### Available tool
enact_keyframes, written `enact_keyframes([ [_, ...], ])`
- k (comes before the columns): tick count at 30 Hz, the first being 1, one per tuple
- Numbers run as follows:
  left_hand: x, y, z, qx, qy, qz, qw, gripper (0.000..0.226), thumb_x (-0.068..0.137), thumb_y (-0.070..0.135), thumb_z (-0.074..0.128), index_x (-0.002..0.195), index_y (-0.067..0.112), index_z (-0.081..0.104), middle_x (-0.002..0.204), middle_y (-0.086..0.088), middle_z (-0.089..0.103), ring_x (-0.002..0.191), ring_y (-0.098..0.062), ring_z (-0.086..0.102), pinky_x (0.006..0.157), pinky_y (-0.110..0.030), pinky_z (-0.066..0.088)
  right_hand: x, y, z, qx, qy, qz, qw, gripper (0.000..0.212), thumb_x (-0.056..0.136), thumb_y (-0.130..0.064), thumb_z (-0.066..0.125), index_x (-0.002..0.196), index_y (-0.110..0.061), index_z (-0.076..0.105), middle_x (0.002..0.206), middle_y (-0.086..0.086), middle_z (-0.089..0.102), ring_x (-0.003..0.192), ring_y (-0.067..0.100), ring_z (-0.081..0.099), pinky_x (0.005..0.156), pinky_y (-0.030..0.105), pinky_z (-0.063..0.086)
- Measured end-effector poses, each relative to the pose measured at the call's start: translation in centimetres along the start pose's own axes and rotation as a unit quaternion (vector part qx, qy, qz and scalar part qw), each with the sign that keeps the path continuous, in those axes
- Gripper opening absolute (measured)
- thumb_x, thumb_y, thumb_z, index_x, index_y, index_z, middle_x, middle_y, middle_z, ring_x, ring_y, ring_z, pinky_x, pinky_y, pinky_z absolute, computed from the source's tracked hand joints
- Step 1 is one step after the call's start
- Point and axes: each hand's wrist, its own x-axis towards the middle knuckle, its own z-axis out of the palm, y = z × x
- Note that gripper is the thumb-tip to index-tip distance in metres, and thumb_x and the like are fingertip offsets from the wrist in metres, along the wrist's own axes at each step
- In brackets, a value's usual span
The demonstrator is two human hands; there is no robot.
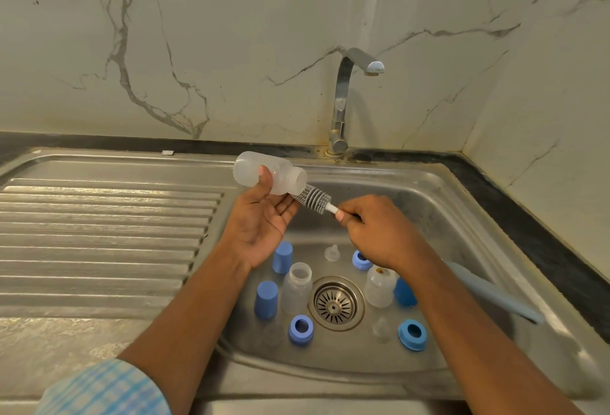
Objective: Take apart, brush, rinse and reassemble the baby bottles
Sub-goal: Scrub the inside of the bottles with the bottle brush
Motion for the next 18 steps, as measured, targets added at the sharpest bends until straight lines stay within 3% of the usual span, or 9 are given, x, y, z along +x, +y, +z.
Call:
enact_keyframes([
  [6,0.3,-0.5,-0.2,0.000,0.020,0.002,1.000,0.041,0.082,0.033,0.061,0.114,0.007,0.060,0.110,-0.013,0.069,0.100,-0.023,0.067,0.099,-0.038,0.052,-0.5,-0.9,-0.1,-0.008,-0.036,-0.042,0.998,0.039,0.099,-0.027,0.051,0.060,-0.031,0.051,0.054,-0.005,0.050,0.053,0.014,0.044,0.056,0.037,0.040],
  [9,0.5,-0.3,-0.4,-0.002,0.029,0.001,1.000,0.034,0.087,0.034,0.060,0.109,0.008,0.061,0.106,-0.011,0.068,0.100,-0.023,0.065,0.096,-0.036,0.053,-0.5,-1.7,-0.1,-0.017,-0.006,-0.069,0.997,0.039,0.099,-0.028,0.051,0.060,-0.028,0.048,0.054,-0.004,0.047,0.053,0.014,0.042,0.054,0.035,0.036],
  [12,0.2,-0.3,-0.3,-0.001,0.050,-0.009,0.999,0.042,0.081,0.029,0.066,0.115,0.006,0.061,0.106,-0.014,0.071,0.103,-0.026,0.067,0.101,-0.037,0.051,-0.4,-1.1,-0.3,0.000,0.026,-0.053,0.998,0.033,0.101,-0.029,0.049,0.068,-0.025,0.052,0.054,-0.005,0.045,0.051,0.012,0.040,0.054,0.036,0.036],
  [18,-0.1,-0.1,-0.1,0.010,0.047,0.013,0.999,0.046,0.079,0.026,0.067,0.120,0.006,0.061,0.104,-0.013,0.073,0.090,-0.022,0.070,0.076,-0.028,0.060,-0.6,-1.2,0.1,-0.008,0.063,-0.036,0.997,0.036,0.102,-0.031,0.046,0.066,-0.028,0.046,0.056,-0.005,0.046,0.053,0.012,0.040,0.052,0.031,0.033],
])
